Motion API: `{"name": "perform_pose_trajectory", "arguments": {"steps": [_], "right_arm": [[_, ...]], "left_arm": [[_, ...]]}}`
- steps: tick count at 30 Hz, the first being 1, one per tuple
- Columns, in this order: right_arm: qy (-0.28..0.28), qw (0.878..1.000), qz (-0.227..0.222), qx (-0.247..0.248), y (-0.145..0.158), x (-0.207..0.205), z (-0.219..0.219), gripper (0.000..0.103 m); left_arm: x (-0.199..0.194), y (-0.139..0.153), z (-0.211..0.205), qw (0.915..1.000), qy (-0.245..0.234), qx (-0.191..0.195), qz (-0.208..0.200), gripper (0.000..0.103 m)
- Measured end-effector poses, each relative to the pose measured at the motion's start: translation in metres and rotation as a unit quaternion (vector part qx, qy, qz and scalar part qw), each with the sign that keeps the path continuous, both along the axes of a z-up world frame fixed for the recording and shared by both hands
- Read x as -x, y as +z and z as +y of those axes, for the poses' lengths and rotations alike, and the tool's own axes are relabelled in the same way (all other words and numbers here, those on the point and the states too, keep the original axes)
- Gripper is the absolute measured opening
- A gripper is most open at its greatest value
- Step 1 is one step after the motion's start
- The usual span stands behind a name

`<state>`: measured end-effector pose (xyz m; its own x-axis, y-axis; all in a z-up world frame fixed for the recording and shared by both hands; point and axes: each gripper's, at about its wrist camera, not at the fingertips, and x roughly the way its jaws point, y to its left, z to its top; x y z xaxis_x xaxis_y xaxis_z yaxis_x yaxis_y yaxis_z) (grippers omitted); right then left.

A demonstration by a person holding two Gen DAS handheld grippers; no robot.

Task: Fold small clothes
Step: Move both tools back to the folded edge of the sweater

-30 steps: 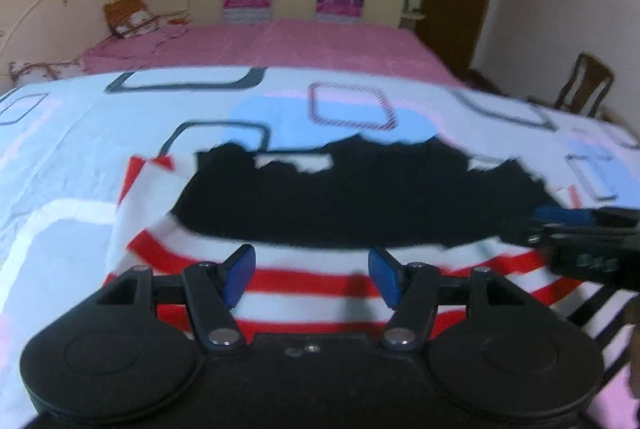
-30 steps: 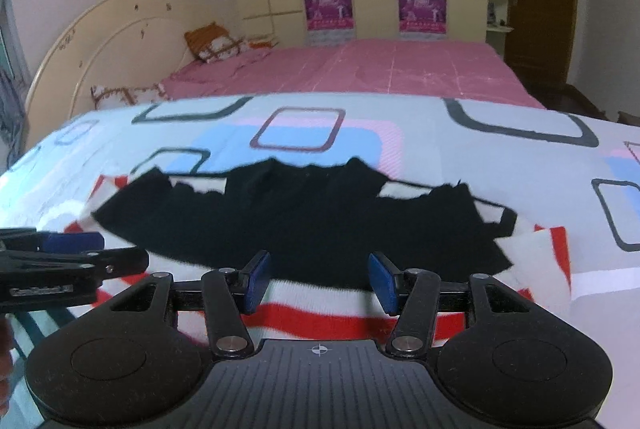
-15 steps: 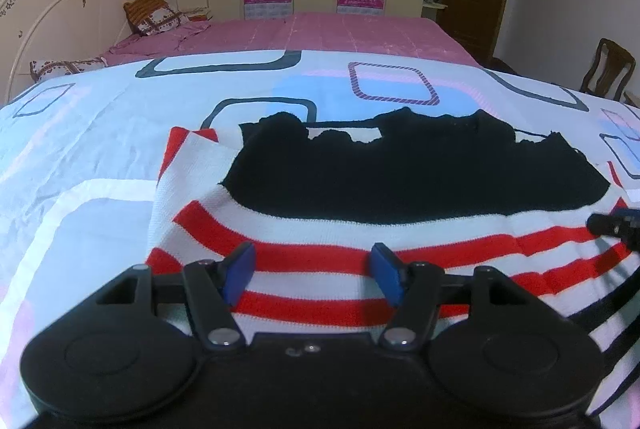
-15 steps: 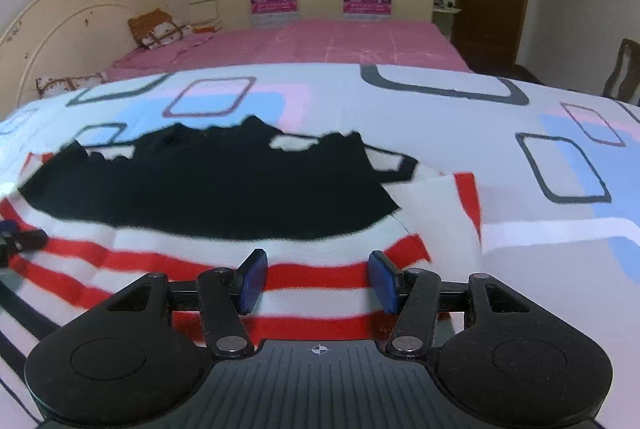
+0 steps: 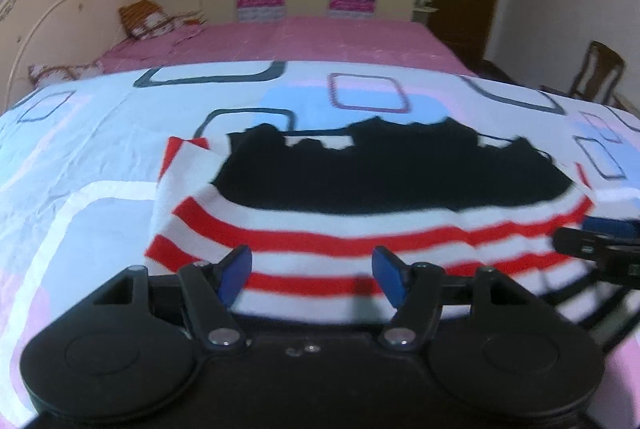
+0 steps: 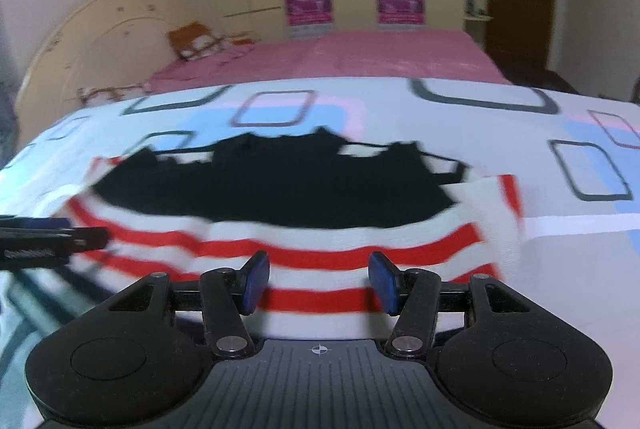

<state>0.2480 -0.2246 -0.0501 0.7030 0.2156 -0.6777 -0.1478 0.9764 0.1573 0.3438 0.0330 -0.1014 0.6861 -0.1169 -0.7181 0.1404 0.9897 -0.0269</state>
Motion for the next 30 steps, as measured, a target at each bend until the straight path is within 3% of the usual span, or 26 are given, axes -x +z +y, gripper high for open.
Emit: {"name": "perform_pose_trajectory", "arguments": {"steps": [7,12,15,18,26,30], "right_arm": [[0.043,0.998,0.005,0.040,-0.011,0.016,0.043,0.055],[0.010,0.999,0.019,0.044,-0.017,0.024,0.025,0.055],[-0.008,0.996,0.028,0.085,-0.028,0.030,0.015,0.055],[-0.002,0.995,0.023,0.094,-0.030,0.032,0.015,0.055],[-0.015,0.994,0.029,0.103,-0.029,0.036,0.018,0.055],[-0.027,0.997,0.036,0.068,-0.019,0.037,0.014,0.055]], "left_arm": [[0.025,-0.016,0.006,0.9994,-0.018,-0.030,0.005,0.070],[0.033,-0.019,0.027,0.9992,-0.012,-0.031,0.023,0.070],[0.034,-0.022,0.033,0.9991,-0.011,-0.027,0.030,0.070],[0.033,-0.022,0.032,0.9990,-0.010,-0.030,0.033,0.070],[0.030,-0.017,0.033,0.9979,-0.003,-0.024,0.060,0.070],[0.028,-0.011,0.037,0.9967,0.008,-0.004,0.081,0.075]]}}
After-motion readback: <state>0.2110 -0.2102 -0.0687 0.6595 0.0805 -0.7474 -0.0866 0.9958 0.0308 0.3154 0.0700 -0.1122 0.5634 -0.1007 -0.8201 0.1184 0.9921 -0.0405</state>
